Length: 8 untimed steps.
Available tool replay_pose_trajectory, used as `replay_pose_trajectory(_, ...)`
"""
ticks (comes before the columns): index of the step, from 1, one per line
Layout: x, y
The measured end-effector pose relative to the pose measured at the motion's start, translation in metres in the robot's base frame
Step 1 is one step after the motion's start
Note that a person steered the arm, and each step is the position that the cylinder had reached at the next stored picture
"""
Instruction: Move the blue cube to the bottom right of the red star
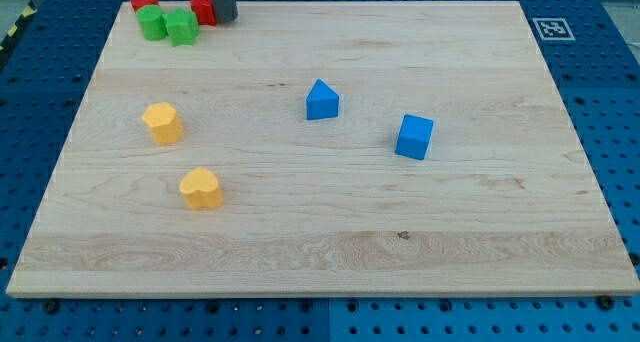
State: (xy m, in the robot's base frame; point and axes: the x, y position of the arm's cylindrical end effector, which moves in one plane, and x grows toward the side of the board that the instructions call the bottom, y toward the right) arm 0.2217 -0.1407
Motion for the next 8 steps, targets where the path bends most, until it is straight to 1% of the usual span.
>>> replay_pose_trajectory(1, 0.014, 0.041)
replay_pose_trajectory(2, 0.062, 0.112)
replay_pose_trajectory(4, 0.201, 0.230)
replay_pose_trajectory(6, 0.208, 0.279)
replay_pose_trajectory(7, 0.250, 0.313)
replay_pose_trajectory(8, 0.255, 0.297)
